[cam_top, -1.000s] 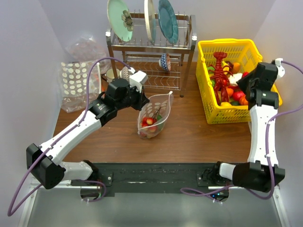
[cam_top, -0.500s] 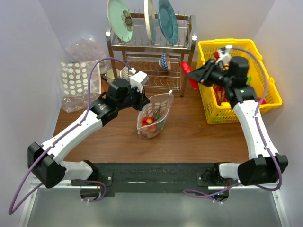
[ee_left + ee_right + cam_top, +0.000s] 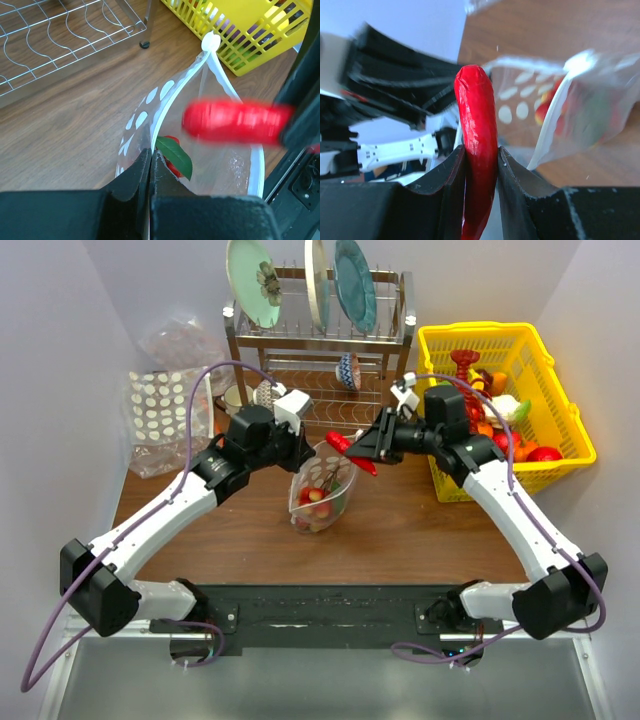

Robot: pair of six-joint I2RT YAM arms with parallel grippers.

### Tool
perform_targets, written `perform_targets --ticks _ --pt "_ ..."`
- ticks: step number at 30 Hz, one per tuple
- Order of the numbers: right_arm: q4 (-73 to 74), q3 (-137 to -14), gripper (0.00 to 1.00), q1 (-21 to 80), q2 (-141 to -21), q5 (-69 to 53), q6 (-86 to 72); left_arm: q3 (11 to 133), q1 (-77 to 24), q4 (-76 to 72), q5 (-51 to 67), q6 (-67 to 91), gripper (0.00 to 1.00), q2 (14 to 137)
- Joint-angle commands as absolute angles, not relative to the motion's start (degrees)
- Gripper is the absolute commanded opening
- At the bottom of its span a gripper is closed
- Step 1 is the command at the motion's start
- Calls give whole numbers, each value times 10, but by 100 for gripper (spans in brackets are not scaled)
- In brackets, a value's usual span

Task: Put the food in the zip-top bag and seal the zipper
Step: Pick up the fake vegetable from the bin, then place the fake vegetable in the zipper food storage bag.

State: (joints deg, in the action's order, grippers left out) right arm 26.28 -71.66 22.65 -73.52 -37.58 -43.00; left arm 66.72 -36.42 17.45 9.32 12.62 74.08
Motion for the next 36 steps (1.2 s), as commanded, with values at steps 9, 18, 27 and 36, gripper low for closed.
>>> perform_targets --ticks 9,18,27,36 --pt "409 -742 11 269 -758 -280 -442 663 -354 142 109 124 0 738" --pt "338 -750 13 269 -744 -161 -608 644 -354 109 155 130 0 723" --pt "328 -763 63 276 -744 -76 -699 639 -353 99 166 127 0 717" --pt "335 -787 72 277 -728 -75 -655 640 -354 101 160 125 0 717"
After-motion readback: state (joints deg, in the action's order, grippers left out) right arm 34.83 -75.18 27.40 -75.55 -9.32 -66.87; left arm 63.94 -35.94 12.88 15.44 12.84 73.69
